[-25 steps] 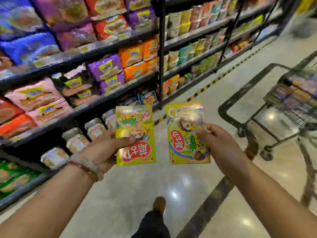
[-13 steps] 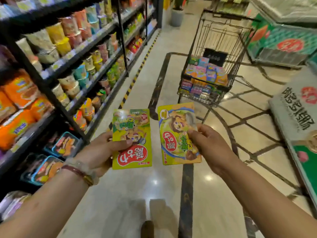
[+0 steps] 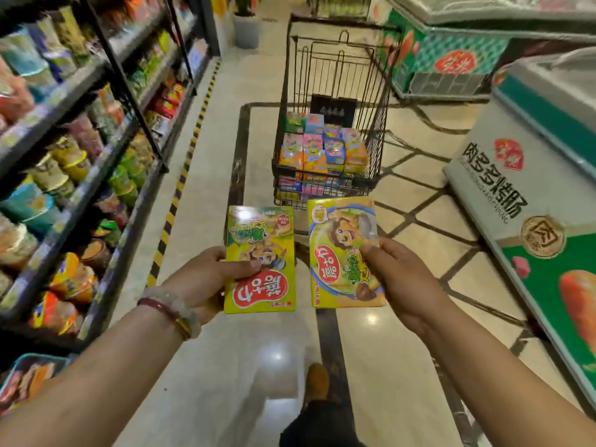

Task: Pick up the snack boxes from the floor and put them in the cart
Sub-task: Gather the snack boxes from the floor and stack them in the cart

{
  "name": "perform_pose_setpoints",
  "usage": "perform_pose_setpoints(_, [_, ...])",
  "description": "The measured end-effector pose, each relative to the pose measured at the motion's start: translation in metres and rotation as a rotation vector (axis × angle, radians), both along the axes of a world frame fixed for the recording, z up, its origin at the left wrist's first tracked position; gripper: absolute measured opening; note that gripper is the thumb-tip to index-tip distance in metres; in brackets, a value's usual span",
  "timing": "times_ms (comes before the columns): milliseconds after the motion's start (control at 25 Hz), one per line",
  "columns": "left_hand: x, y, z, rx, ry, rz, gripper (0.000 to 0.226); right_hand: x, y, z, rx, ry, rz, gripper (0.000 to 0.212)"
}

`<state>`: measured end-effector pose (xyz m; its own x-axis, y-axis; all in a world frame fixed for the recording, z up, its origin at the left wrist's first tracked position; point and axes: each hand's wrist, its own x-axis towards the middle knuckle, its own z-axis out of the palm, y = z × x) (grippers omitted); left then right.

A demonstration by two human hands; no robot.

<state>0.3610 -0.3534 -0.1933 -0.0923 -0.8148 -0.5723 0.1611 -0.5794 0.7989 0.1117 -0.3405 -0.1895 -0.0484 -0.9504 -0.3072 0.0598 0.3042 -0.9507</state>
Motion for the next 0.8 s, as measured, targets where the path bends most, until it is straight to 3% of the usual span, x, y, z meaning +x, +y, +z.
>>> perform_pose_setpoints(520, [-0.039, -0.250, -0.001, -0.018, 0.017, 0.006, 0.050, -0.050, -0.248, -0.007, 0.008, -0.080, -0.055, 0.016])
perform_pose_setpoints(800, [-0.026, -0.392, -0.019, -0.007, 0.008, -0.025, 0.076, -0.030, -0.377, -0.022, 0.049, -0.065, -0.107, 0.016])
